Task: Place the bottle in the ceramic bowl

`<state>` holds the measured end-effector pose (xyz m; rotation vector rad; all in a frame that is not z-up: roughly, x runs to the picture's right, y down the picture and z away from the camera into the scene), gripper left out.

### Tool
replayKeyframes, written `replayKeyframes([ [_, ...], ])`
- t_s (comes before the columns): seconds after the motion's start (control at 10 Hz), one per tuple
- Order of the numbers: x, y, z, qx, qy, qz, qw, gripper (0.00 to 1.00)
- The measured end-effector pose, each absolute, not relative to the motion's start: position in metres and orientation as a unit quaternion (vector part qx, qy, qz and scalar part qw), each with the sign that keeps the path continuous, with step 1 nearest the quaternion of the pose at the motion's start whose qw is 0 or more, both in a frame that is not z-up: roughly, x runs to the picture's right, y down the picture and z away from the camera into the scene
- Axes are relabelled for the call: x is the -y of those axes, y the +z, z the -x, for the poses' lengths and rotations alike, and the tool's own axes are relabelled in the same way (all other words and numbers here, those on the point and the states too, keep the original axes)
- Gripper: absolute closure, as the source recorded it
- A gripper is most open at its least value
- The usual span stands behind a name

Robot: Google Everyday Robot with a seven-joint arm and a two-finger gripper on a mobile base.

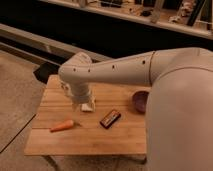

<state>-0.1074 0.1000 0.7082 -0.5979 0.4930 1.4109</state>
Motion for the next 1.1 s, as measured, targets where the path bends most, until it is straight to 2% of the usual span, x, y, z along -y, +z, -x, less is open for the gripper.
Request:
replayKeyframes([
  [0.6,-0.032,0.745,0.138,-0.07,0.535,0.249,0.804,0.35],
  [1.1,0.004,0.816,0.135,-0.017,0.475,0.21,0.854,0.35],
])
